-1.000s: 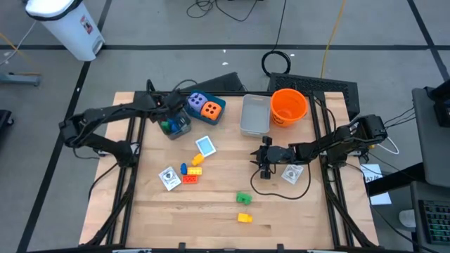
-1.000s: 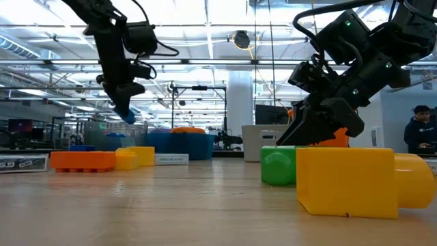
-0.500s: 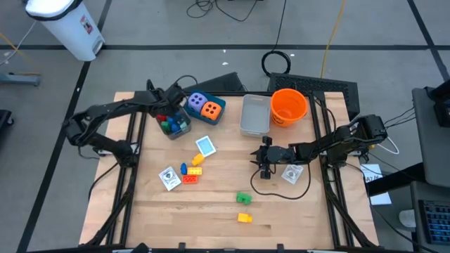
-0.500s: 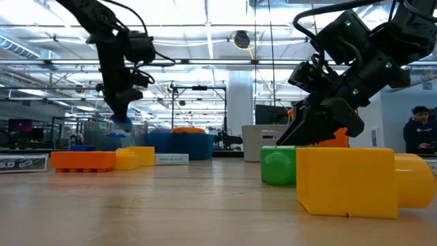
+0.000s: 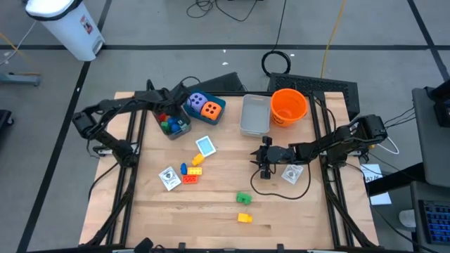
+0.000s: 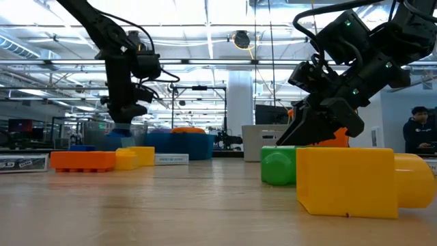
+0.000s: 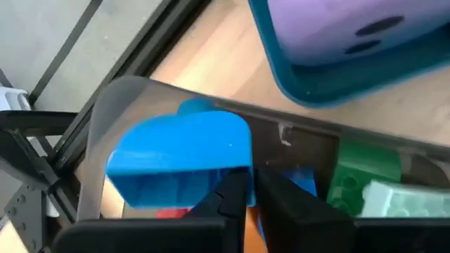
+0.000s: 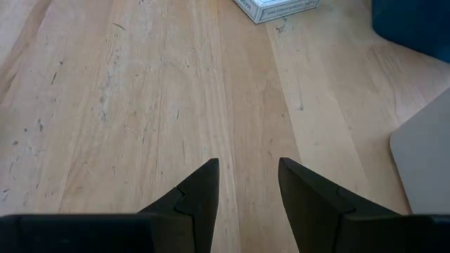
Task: Pick & Place Toys
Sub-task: Put the blue game piece into the black bin, then put the green game piece into the black bin
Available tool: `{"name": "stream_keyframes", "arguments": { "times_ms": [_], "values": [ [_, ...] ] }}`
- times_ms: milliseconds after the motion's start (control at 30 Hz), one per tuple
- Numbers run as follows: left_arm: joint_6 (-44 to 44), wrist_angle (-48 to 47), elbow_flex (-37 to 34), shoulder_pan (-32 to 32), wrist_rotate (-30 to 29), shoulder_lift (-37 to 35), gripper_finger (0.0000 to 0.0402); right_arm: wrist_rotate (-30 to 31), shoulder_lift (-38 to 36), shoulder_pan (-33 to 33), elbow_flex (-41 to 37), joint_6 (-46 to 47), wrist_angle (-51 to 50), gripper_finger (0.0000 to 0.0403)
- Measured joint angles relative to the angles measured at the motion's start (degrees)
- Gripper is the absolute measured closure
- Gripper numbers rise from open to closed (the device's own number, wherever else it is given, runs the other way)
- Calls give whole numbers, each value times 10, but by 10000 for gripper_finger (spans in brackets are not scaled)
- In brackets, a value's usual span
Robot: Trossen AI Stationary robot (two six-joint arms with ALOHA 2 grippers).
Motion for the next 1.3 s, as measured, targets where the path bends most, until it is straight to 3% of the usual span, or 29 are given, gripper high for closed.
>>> {"name": "stream_keyframes", "arguments": {
  "times_ms": [167,400,733,867,1100,1300],
  "values": [
    [-1,1,0,11,30,0,331,0,0,0,0,0,0,264],
    [11,-2,5,12,29,-12,315,0,0,0,0,0,0,264],
    [-1,-100,97,-5,30,-58,314,0,0,0,0,0,0,264],
    [-23,-140,137,-27,31,-79,314,0,0,0,0,7,0,264],
    [-46,-110,141,-97,59,-98,314,0,0,0,0,21,0,264],
    [-47,-10,116,-185,112,-88,314,0,0,0,0,33,0,264]
  ]
}}
